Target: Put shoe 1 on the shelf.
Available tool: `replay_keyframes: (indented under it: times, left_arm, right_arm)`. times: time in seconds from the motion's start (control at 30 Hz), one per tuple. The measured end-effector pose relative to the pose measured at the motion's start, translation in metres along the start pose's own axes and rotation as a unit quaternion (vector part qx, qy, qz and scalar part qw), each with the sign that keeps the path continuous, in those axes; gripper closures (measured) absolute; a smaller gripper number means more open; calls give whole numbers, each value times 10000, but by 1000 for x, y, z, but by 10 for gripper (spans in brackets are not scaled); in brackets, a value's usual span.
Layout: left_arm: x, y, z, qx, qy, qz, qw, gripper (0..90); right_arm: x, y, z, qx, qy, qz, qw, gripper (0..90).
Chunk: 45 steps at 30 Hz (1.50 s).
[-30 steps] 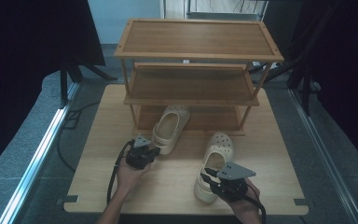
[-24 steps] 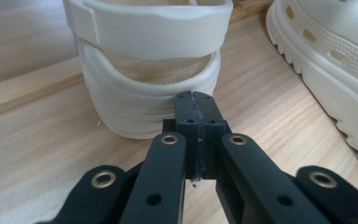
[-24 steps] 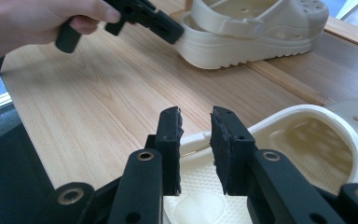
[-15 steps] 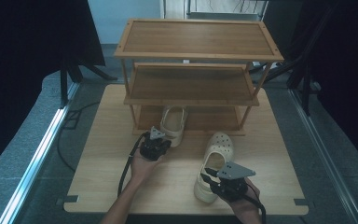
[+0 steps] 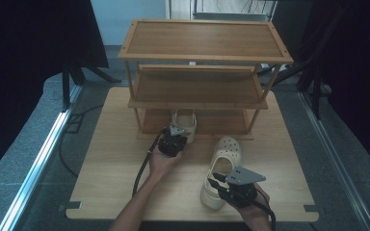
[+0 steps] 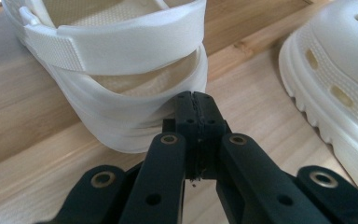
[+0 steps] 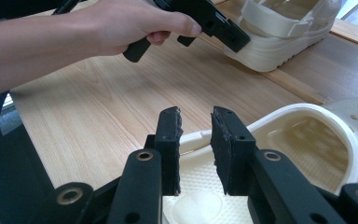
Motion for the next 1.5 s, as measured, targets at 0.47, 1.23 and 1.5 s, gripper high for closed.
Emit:
replay_keyframes:
  times: [0.47, 1.23, 1.5]
  left_arm:
    - [-6, 4, 1, 64, 45, 110, 9999, 811]
    - [-73, 0, 76, -82, 207, 852, 9961, 410]
    - [-76, -6, 89, -98, 155, 789, 9967, 393]
  right_arm:
    - [1, -1, 0, -19, -30, -16, 10000, 720]
    - [5, -2, 1, -24, -66, -70, 10000, 862]
    - [6, -6, 0, -73, -55, -111, 9999, 892]
Point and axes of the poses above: each handheld gripper's, and its own axes: x roughly forward along the jaws, z roughly out of its underside, y roughly to its right, the point moved 6 cm from there along x, roughly forward along the jaws, and after that the axes turned 14 degrees about -y, right-handed, at the moved point
